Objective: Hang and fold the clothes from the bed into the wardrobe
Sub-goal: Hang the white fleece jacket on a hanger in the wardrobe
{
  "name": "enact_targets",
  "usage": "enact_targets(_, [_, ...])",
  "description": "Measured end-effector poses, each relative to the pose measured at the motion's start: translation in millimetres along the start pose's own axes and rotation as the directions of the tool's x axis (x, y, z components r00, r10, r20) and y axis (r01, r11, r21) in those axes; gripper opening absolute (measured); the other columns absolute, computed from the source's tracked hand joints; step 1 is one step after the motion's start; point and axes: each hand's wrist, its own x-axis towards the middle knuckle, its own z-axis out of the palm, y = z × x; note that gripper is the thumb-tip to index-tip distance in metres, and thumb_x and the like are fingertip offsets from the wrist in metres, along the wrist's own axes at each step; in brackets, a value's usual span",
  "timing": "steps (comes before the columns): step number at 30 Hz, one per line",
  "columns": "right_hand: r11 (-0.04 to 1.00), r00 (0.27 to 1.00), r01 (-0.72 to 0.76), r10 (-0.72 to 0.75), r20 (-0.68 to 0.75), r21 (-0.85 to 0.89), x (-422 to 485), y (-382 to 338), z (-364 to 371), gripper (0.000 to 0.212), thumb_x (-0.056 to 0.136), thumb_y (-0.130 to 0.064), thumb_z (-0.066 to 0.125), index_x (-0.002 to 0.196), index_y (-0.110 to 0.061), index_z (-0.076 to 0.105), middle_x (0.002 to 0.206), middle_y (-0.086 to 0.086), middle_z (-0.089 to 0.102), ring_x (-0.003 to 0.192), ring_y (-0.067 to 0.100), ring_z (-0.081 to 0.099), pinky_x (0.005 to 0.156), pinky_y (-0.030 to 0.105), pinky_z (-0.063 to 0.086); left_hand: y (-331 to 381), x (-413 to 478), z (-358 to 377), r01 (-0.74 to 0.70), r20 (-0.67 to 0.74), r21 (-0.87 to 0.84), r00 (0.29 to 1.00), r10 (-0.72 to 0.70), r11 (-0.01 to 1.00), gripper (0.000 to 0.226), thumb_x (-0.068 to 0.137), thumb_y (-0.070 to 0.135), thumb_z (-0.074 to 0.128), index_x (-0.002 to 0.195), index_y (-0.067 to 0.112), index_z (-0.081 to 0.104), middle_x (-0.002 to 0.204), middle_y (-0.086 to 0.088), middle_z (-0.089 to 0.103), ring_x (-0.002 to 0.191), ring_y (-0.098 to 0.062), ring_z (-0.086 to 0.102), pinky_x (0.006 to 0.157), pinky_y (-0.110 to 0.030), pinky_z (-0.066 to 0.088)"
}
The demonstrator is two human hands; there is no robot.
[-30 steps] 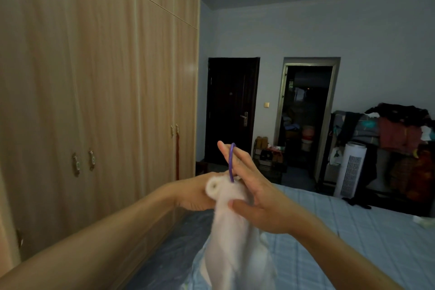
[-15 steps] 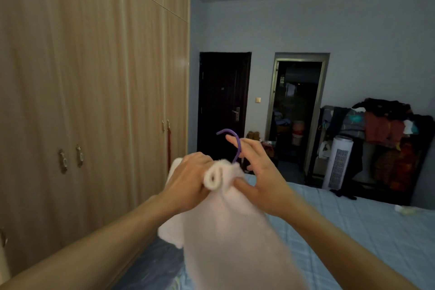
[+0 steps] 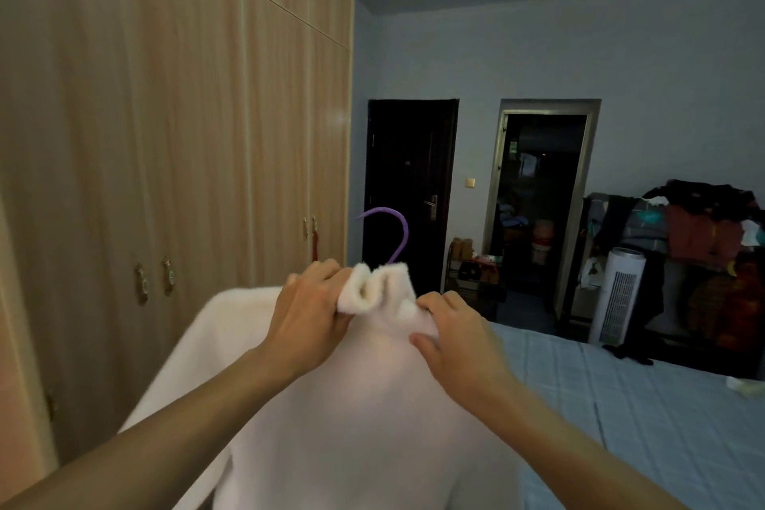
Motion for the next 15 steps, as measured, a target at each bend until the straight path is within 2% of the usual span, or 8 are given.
enact_targets(4, [0.995, 0.998, 0.017, -0.011, -0.056, 0.098, 2.7, -13.4, 15.8, 0.016, 0.099, -0.026, 0.054, 0.114, -0.020, 0.052, 0.108, -0.004, 0.051, 0.089, 0.013, 0.054, 0.081, 0.033, 0.050, -6.2, -8.1, -13.6, 0.047, 0.049, 0.001, 0.998, -0.047, 0.999, 0.020, 0.092, 0.027, 0.067, 0.110, 0.019, 0.067, 0.096, 0.003, 0.060, 0.087, -0.020, 0.055, 0.074, -0.045, 0.047])
enact_targets(7, [0.973, 0.988, 0.068, -0.035, -0.151, 0.220, 4.5, -21.6, 30.2, 0.006, 0.099, -0.018, 0.054, 0.105, -0.017, 0.054, 0.101, -0.005, 0.049, 0.081, 0.008, 0.051, 0.073, 0.021, 0.045, -13.0, -15.6, -26.1, 0.093, 0.099, -0.040, 0.991, -0.088, 0.995, 0.027, 0.096, 0.043, 0.055, 0.112, 0.022, 0.063, 0.103, 0.005, 0.061, 0.097, -0.019, 0.056, 0.083, -0.044, 0.046])
enact_targets(9, [0.955, 0.973, 0.104, -0.040, -0.227, 0.278, 8.4, -27.6, 36.5, 0.004, 0.098, -0.014, 0.056, 0.100, -0.017, 0.055, 0.096, -0.006, 0.048, 0.078, 0.004, 0.050, 0.068, 0.015, 0.041, -15.5, -24.5, -36.6, 0.082, 0.100, -0.061, 0.992, -0.076, 0.995, 0.027, 0.095, 0.049, 0.049, 0.104, 0.025, 0.058, 0.098, 0.010, 0.057, 0.093, -0.014, 0.052, 0.082, -0.040, 0.045])
enact_targets(12, [0.945, 0.953, 0.133, -0.039, -0.300, 0.300, 16.1, -36.0, 39.8, 0.011, 0.096, -0.011, 0.058, 0.097, -0.020, 0.054, 0.093, -0.006, 0.048, 0.080, 0.000, 0.050, 0.066, 0.011, 0.038, -19.8, -41.0, -52.1, 0.054, 0.100, -0.030, 0.994, -0.051, 0.998, 0.012, 0.091, 0.041, 0.050, 0.097, 0.038, 0.040, 0.091, 0.023, 0.039, 0.086, -0.009, 0.040, 0.076, -0.033, 0.036])
enact_targets(13, [0.942, 0.947, 0.147, -0.046, -0.319, 0.302, 18.0, -37.8, 39.8, 0.013, 0.095, -0.010, 0.058, 0.097, -0.022, 0.053, 0.093, -0.007, 0.048, 0.082, -0.001, 0.051, 0.067, 0.011, 0.038, -22.5, -46.2, -57.6, 0.057, 0.118, -0.030, 0.992, -0.053, 0.998, 0.016, 0.088, 0.035, 0.048, 0.104, 0.038, 0.043, 0.094, 0.022, 0.040, 0.088, -0.008, 0.040, 0.078, -0.032, 0.035])
enact_targets(15, [0.935, 0.933, 0.179, -0.062, -0.355, 0.307, 20.2, -40.6, 38.3, 0.018, 0.094, -0.009, 0.060, 0.097, -0.025, 0.052, 0.093, -0.007, 0.048, 0.085, -0.003, 0.051, 0.070, 0.009, 0.039, -30.4, -53.6, -67.9, 0.051, 0.123, -0.018, 0.991, -0.048, 0.999, 0.042, 0.084, 0.024, 0.044, 0.126, 0.026, 0.051, 0.109, 0.013, 0.049, 0.097, -0.009, 0.043, 0.087, -0.028, 0.037])
